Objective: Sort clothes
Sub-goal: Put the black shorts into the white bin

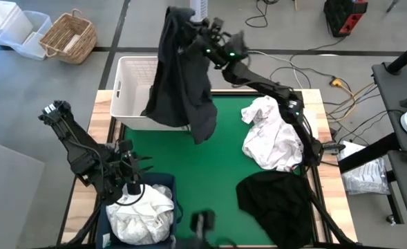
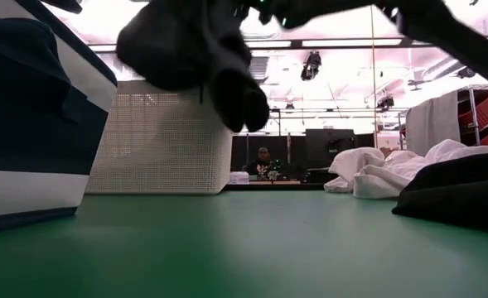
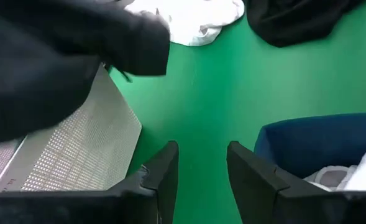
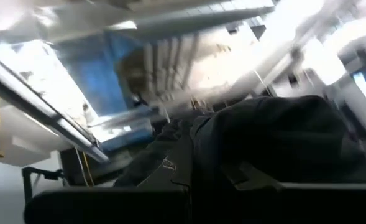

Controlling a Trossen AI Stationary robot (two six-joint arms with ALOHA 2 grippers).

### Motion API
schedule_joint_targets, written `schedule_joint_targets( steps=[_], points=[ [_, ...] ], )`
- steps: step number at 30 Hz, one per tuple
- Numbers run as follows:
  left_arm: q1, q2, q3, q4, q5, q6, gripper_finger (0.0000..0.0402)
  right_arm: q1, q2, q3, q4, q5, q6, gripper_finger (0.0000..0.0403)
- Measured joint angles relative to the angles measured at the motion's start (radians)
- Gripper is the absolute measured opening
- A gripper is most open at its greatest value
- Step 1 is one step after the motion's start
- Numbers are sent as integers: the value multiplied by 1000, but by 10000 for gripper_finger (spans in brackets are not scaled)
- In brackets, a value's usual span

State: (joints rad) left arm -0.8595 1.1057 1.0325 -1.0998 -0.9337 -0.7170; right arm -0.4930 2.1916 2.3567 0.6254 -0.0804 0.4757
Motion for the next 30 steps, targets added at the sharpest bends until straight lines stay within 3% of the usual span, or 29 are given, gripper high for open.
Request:
schedule_joint_targets(
  steps=[8,14,24,30],
  points=[
    [0,0,-1,0,-1,-10,117,-66,156,0,-107,-53,217,13],
    [0,0,-4,-1,-2,-10,117,-82,216,0,-279,-76,242,23],
    [0,0,-10,-8,-38,-6,117,-79,174,0,-473,-81,14,158],
    [0,0,-10,-9,-51,-3,117,-83,104,0,-711,-84,-164,227]
  ],
)
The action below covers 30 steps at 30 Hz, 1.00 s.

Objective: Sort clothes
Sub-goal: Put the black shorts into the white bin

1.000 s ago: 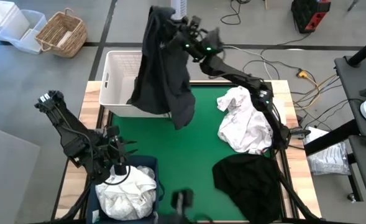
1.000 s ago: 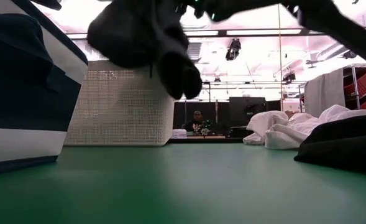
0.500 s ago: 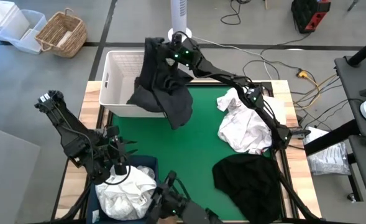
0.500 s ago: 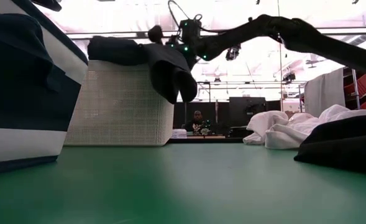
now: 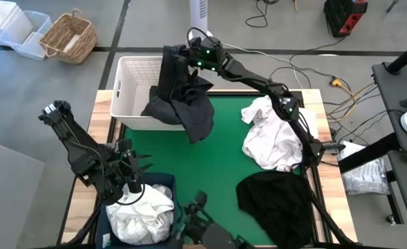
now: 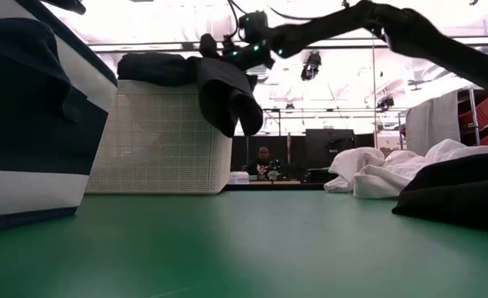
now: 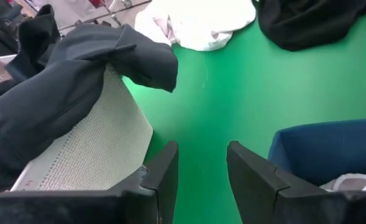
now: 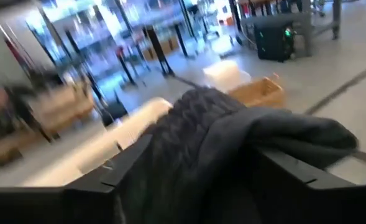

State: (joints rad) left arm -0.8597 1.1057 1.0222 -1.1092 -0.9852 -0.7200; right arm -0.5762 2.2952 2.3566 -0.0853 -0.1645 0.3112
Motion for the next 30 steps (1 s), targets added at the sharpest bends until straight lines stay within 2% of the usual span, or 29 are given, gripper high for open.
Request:
schedule_joint_targets(
  steps=[9,13,18,23,27,30],
  points=[
    [0,0,0,-5,-29,4,117,1,-132,0,-425,8,-315,278],
    [0,0,0,-7,-30,4,117,4,-187,0,-576,9,-400,283],
    [0,0,0,-5,-30,4,117,13,-246,-2,-828,-8,-566,270],
    [0,0,0,-3,-30,1,117,13,-262,-5,-1028,-111,-547,250],
    [0,0,0,-1,-29,-1,117,21,-272,-11,-1161,-46,-511,232],
    [0,0,0,-1,-29,-3,117,31,-272,-76,-1171,-17,-504,217]
  ],
)
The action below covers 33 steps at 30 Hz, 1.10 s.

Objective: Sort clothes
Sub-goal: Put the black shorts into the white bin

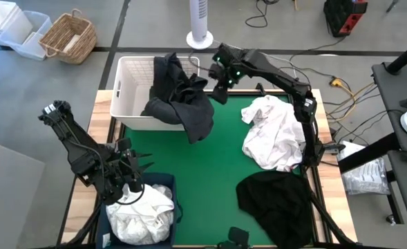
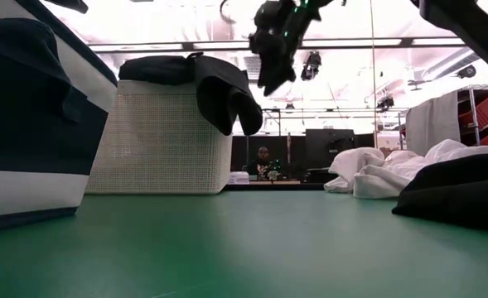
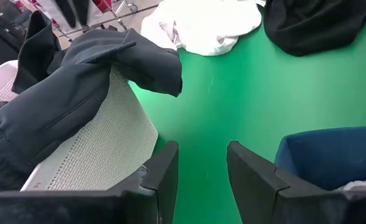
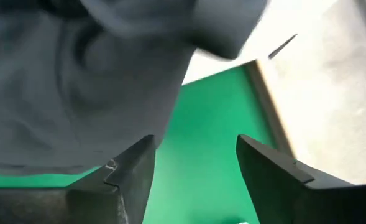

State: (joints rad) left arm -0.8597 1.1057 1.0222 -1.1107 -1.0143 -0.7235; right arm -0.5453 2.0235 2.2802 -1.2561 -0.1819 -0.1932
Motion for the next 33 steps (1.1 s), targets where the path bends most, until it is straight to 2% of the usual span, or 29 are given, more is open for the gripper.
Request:
schedule_joint_targets(
  steps=[7,13,17,23,25,28,32,33],
  points=[
    [0,0,0,2,3,0,117,63,-52,-347,253,-35,16,172],
    [0,0,0,2,3,1,117,119,-238,-596,625,-45,51,120],
    [0,0,0,0,-4,7,117,162,-351,-715,850,-44,55,80],
    [0,0,0,-8,-31,27,117,174,-424,-761,1031,-46,35,17],
    [0,0,0,-7,-60,42,117,172,-411,-762,1090,-30,25,13],
    [0,1,0,0,-150,64,117,162,-395,-744,1127,-20,13,11],
    [17,4,0,23,-369,67,117,145,-419,-722,1087,-28,-12,11],
    [29,6,0,34,-397,73,117,143,-431,-718,1065,-27,-26,13]
  ],
)
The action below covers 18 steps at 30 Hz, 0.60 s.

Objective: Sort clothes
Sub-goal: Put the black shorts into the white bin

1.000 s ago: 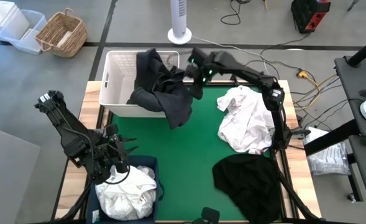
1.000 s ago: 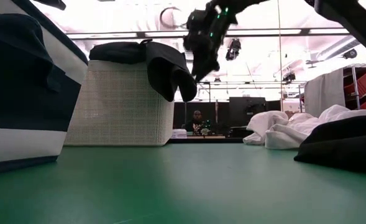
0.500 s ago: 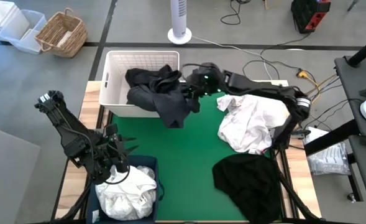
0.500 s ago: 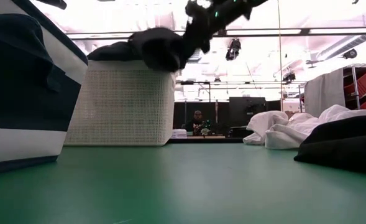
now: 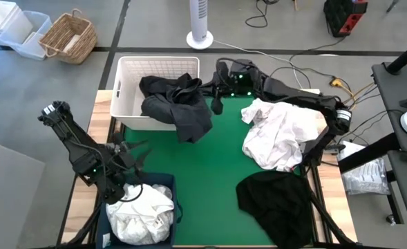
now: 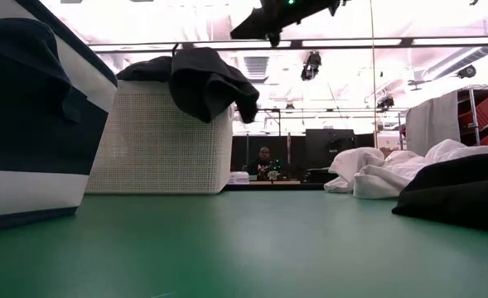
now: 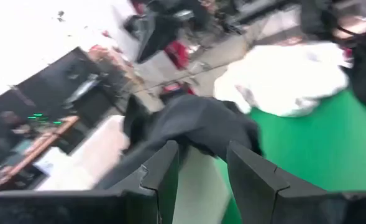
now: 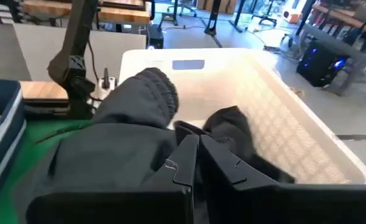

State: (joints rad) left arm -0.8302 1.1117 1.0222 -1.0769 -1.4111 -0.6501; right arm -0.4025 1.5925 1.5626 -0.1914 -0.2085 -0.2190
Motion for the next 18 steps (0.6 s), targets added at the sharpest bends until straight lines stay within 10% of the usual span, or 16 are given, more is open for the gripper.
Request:
schedule_joint_targets(
  steps=[4,18],
  points=[
    [78,4,9,88,40,171,117,-4,-70,2,-82,2,-42,18],
    [493,-12,182,183,717,713,161,-4,-282,-53,-325,1,-30,70]
  ],
)
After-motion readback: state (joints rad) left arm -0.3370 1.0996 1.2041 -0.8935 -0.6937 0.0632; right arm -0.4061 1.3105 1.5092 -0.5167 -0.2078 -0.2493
